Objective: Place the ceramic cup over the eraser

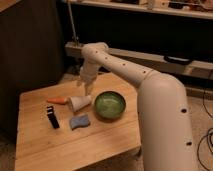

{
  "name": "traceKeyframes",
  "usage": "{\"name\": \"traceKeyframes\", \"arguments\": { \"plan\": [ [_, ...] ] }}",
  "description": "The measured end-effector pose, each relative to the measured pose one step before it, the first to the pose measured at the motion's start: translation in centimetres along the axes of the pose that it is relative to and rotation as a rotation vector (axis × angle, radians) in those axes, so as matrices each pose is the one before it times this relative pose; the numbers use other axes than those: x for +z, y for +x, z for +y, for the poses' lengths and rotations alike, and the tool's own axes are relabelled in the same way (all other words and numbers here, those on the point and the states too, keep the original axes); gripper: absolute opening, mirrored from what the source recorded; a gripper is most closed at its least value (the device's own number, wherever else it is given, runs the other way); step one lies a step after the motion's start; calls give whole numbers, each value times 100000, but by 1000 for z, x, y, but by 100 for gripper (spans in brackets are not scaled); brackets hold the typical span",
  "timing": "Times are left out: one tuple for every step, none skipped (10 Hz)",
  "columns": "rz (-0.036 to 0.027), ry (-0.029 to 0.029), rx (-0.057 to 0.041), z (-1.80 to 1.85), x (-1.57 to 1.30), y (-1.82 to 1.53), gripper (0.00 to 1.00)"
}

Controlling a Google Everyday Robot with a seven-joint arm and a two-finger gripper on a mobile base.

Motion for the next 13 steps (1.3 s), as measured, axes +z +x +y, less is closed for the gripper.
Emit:
{"name": "traceKeyframes", "arguments": {
  "plan": [
    [-1098,-1366,2244,521,1242,635,55],
    [-1276,-1107,1545,168,882,105,55],
    [-912,-825,781,43,704,-63,55],
    [-1189,-1514,1145,153,1231,-57,55],
    [-402,-1318,1067,229,1098,195,55],
    [-116,-402,914,-71,651,65,55],
    [169,-406,752,-159,764,-9,55],
    [-201,-11,953,-181,574,176,55],
    [-206,66,1029,-96,448,400,55],
    [-180,319,599,-250,186,229,55],
    [-7,117,110,-528,442,59,55],
    [-107,-458,-131,-185,535,103,55],
    [16,-479,266,87,628,581,55]
  ]
}}
